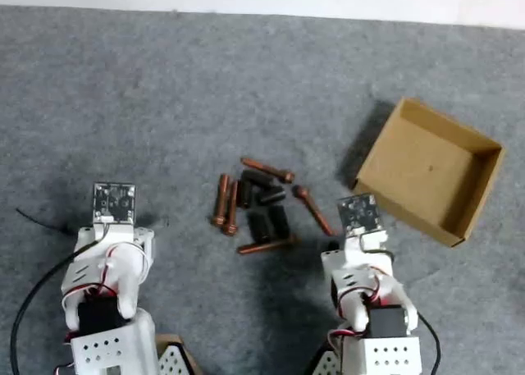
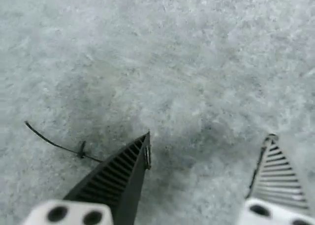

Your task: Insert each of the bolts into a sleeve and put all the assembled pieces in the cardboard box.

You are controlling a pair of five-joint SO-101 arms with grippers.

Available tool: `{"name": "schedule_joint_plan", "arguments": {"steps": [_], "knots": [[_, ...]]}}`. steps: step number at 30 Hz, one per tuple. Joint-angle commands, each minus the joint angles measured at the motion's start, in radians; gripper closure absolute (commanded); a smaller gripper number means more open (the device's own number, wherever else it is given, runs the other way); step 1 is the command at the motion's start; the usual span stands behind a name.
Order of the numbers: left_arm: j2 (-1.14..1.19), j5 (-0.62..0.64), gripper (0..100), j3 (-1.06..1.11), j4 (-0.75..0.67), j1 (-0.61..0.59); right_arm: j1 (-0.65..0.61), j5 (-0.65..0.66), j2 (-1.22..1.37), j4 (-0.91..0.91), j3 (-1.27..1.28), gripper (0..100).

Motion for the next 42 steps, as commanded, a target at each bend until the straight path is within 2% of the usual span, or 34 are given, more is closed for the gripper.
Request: {"name": "schedule_joint_plan", "arguments": {"steps": [1, 6, 16, 20, 23, 26, 30, 33, 35, 38, 42], "knots": [[-0.002, 0.009, 68, -0.061, 0.057, 0.05, 0.024, 0.011, -0.015, -0.041, 0.156, 80.0], [-0.002, 0.009, 68, -0.084, 0.08, 0.045, 0.024, 0.011, -0.015, -0.039, 0.156, 80.0], [0.007, 0.011, 68, -0.274, 0.127, -0.012, 0.022, 0.011, -0.013, -0.039, 0.156, 80.0], [0.027, -0.029, 68, -0.42, 0.095, 0.036, 0.022, 0.011, -0.013, -0.039, 0.156, 80.0], [0.196, -0.075, 68, -0.516, 0.068, 0.156, 0.022, 0.011, -0.013, -0.039, 0.156, 80.0], [0.515, -0.064, 68, -0.624, -0.003, 0.213, 0.022, 0.011, -0.013, -0.039, 0.156, 80.0], [0.944, 0.084, 68, -0.75, -0.12, 0.24, 0.022, 0.011, -0.013, -0.039, 0.156, 80.0], [1.173, 0.244, 68, -0.754, -0.259, 0.245, 0.022, 0.011, -0.013, -0.038, 0.156, 80.0], [1.279, 0.308, 68, -0.725, -0.365, 0.239, 0.027, 0.011, -0.013, -0.036, 0.156, 80.0], [1.362, 0.31, 68, -0.671, -0.473, 0.197, 0.054, 0.012, -0.013, -0.018, 0.154, 80.0], [1.374, 0.31, 68, -0.664, -0.496, 0.185, 0.082, 0.011, -0.007, 0.045, 0.056, 80.0]]}}
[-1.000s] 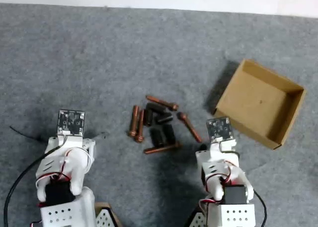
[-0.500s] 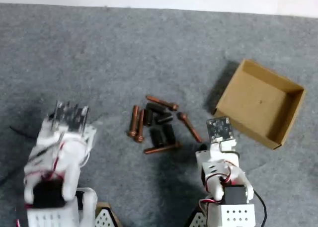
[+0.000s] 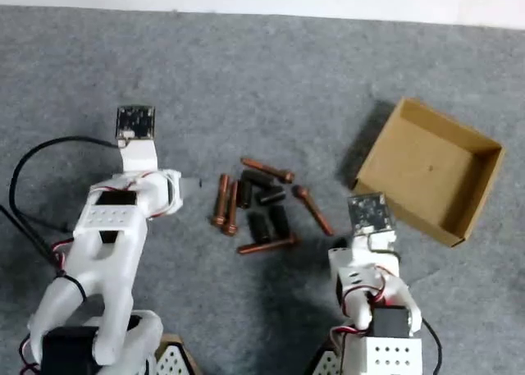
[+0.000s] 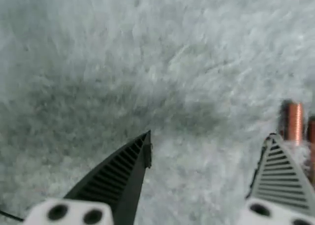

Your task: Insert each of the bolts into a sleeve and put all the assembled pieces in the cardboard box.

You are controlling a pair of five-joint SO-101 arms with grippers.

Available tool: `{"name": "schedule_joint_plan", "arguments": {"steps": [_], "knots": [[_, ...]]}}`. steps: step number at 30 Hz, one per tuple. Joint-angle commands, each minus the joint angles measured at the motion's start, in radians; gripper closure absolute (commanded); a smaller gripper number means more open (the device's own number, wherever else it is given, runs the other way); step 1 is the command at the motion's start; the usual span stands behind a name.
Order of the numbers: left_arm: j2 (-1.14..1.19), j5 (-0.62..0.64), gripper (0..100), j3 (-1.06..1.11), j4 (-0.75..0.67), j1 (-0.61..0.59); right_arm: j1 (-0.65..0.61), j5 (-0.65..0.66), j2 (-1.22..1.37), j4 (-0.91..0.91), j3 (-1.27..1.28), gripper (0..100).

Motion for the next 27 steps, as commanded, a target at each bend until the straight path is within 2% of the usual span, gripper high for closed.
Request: {"name": "schedule_joint_plan", "arguments": {"steps": [1, 4, 9, 11, 13, 16, 22, 27], "knots": [[0.007, 0.012, 68, -0.007, -0.043, -0.012, 0.01, 0.006, -0.007, 0.076, 0.005, 80.0], [0.007, 0.012, 68, -0.005, -0.058, -0.012, -0.025, 0.014, -0.002, 0.07, -0.097, 80.0], [0.007, 0.012, 68, -0.005, -0.061, -0.012, -0.257, 0.003, 0.036, 0.048, -0.168, 80.0], [0.007, 0.012, 68, -0.005, -0.061, -0.012, -0.323, -0.074, 0.133, 0.008, -0.262, 80.0], [0.007, 0.012, 68, -0.005, -0.063, -0.012, -0.39, -0.137, 0.298, -0.042, -0.363, 80.0], [0.008, 0.012, 68, -0.005, -0.063, -0.012, -0.475, -0.137, 0.613, -0.124, -0.51, 80.0], [0.008, 0.012, 68, -0.007, -0.063, -0.013, -0.49, -0.143, 1.194, -0.277, -0.745, 80.0], [0.008, 0.011, 68, -0.004, -0.081, -0.013, -0.507, -0.192, 1.48, -0.3, -0.86, 80.0]]}}
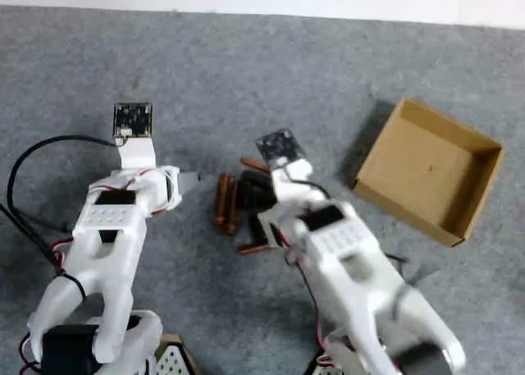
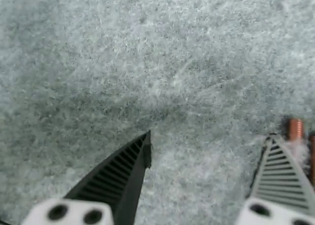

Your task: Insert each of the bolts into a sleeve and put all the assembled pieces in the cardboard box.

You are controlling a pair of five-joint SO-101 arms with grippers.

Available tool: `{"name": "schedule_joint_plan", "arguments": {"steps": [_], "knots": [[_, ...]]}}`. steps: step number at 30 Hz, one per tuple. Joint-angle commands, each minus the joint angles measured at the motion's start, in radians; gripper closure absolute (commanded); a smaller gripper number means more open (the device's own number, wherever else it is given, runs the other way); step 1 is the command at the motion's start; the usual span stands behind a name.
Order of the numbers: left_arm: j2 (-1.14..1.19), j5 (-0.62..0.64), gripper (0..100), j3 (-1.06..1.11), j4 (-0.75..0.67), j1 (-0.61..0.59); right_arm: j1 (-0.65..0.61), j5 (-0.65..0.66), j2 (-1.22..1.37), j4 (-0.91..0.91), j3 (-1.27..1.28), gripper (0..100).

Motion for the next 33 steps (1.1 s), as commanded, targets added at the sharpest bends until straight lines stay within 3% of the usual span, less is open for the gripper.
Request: {"name": "schedule_joint_plan", "arguments": {"steps": [1, 12, 22, 27, 33], "knots": [[-0.004, 0.008, 68, -0.004, -0.041, -0.01, -0.016, -0.023, 0.165, -0.027, -0.099, 80.0], [-0.004, 0.008, 68, -0.004, -0.04, -0.01, -0.01, -0.028, 0.341, -0.154, -0.11, 80.0], [-0.004, 0.008, 68, -0.002, -0.04, -0.01, -0.013, -0.028, 0.403, -0.16, -0.113, 80.6], [-0.004, 0.008, 68, -0.002, -0.038, -0.013, -0.013, -0.018, 0.407, -0.16, -0.113, 99.8], [-0.004, 0.008, 68, -0.002, -0.04, -0.013, -0.013, 0.008, 0.354, -0.096, -0.113, 99.5]]}}
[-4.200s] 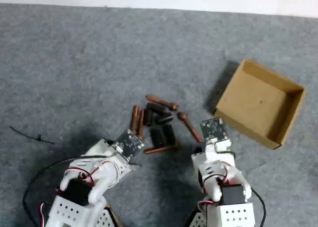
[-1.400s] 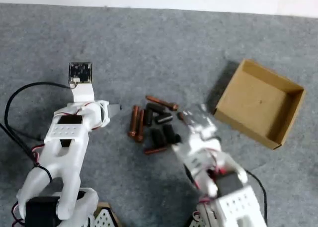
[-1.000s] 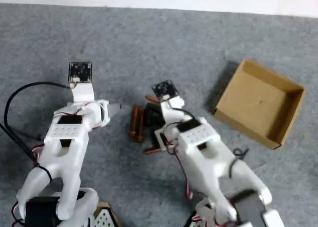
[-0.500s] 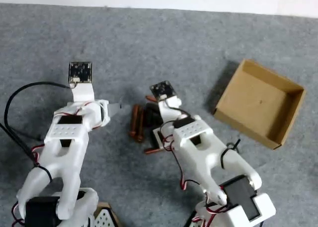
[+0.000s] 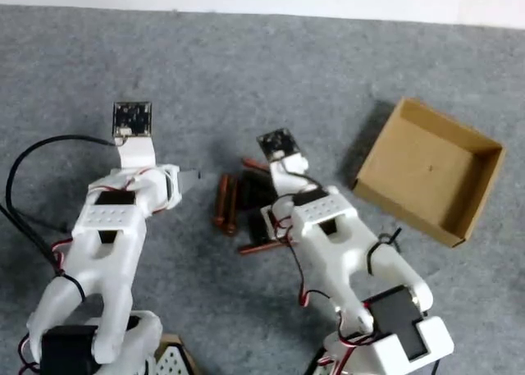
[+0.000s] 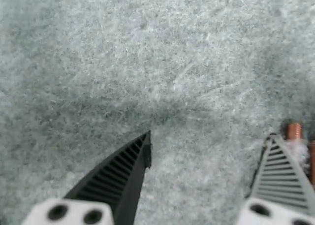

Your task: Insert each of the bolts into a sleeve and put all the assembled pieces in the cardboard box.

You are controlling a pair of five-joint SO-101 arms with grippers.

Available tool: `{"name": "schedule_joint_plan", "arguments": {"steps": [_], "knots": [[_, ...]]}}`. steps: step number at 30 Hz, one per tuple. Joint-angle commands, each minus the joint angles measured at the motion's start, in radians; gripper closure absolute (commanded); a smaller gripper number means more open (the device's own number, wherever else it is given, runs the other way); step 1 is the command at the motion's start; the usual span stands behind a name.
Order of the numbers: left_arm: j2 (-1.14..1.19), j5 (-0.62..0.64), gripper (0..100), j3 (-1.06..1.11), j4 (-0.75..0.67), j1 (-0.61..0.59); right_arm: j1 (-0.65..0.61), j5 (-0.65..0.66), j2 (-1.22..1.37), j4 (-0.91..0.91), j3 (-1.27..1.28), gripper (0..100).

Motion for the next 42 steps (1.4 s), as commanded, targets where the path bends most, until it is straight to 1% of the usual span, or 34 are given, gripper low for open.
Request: {"name": "schedule_joint_plan", "arguments": {"steps": [1, 3, 5, 8, 9, 11, 16, 18, 20, 23, 24, 28, 31, 34, 37, 42], "knots": [[-0.004, 0.008, 68, -0.004, -0.018, -0.013, -0.019, 0.012, -0.062, 0.044, -0.005, 99.5], [-0.004, 0.008, 68, -0.004, -0.018, -0.013, -0.016, 0.012, -0.183, 0.021, 0.015, 99.5], [-0.004, 0.008, 68, -0.004, -0.018, -0.013, -0.008, 0.014, -0.328, -0.018, 0.119, 99.5], [-0.004, 0.008, 68, -0.004, -0.018, -0.013, 0.008, 0.018, -0.547, -0.142, 0.306, 99.5], [-0.004, 0.008, 68, -0.004, -0.02, -0.01, 0.015, 0.043, -0.61, -0.168, 0.36, 99.5], [-0.004, 0.008, 68, -0.004, -0.02, -0.008, 0.019, 0.1, -0.72, -0.177, 0.46, 99.5], [-0.012, 0.009, 68, -0.004, -0.017, 0.041, 0.027, 0.104, -0.909, -0.18, 0.585, 99.5], [-0.015, 0.009, 68, -0.004, -0.005, 0.068, 0.028, 0.109, -0.947, -0.18, 0.599, 99.5], [-0.054, 0.011, 68, -0.008, 0.069, 0.093, 0.039, 0.109, -0.963, -0.18, 0.605, 99.5], [-0.18, 0.006, 68, 0.012, 0.175, 0.153, 0.062, 0.11, -0.964, -0.185, 0.605, 99.5], [-0.223, 0.006, 68, 0.036, 0.19, 0.171, 0.067, 0.11, -0.964, -0.185, 0.605, 99.5], [-0.372, -0.008, 68, 0.16, 0.16, 0.24, 0.07, 0.11, -0.964, -0.185, 0.602, 99.5], [-0.417, -0.101, 68, 0.214, 0.101, 0.255, 0.07, 0.11, -0.964, -0.185, 0.602, 99.5], [-0.377, -0.115, 68, 0.22, 0.084, 0.297, 0.07, 0.11, -0.964, -0.185, 0.601, 99.5], [-0.283, -0.115, 68, 0.185, 0.089, 0.328, 0.068, 0.11, -0.964, -0.185, 0.601, 99.5], [-0.007, -0.115, 68, 0.031, 0.092, 0.323, 0.068, 0.11, -0.964, -0.185, 0.599, 99.5]]}}
